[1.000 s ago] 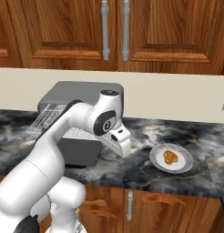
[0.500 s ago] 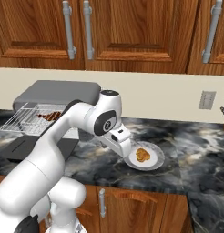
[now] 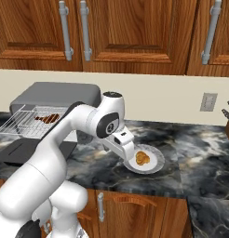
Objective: Open the toaster oven door. Place the bread on the top rack in the toaster oven and place the chicken drumstick on the bottom rack.
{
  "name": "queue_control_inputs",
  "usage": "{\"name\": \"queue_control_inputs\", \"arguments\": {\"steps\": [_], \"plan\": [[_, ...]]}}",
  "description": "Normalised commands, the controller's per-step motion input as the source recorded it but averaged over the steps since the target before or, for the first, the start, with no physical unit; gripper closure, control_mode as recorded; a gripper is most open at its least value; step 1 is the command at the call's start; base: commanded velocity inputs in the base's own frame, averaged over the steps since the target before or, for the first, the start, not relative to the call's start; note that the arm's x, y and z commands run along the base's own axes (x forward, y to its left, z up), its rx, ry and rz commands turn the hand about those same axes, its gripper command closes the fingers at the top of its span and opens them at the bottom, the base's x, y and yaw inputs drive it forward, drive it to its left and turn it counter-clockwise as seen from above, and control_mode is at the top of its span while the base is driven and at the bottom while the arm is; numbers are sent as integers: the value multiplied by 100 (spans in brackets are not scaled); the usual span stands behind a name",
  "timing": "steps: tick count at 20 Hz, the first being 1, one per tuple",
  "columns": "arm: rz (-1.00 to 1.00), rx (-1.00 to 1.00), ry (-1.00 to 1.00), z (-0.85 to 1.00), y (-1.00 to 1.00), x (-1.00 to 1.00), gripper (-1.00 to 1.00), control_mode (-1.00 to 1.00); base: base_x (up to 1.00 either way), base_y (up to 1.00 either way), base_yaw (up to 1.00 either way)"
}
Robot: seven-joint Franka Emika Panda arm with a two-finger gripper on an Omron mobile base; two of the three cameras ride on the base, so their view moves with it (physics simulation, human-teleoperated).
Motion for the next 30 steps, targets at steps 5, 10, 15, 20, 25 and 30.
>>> {"name": "queue_control_inputs", "arguments": {"steps": [5, 10, 15, 20, 25, 30], "plan": [[0, 0, 0, 0, 0, 0, -100, 100, 0, 0, 0], [0, 0, 0, 0, 0, 0, -100, -100, 0, 0, 0], [0, 0, 0, 0, 0, 0, -100, -100, 0, 0, 0], [0, 0, 0, 0, 0, 0, -100, -100, 0, 0, 0], [0, 0, -3, 0, 0, 0, -100, -100, 0, 0, 0], [-2, 1, -1, -15, -9, 20, -100, -100, 0, 0, 0]]}}
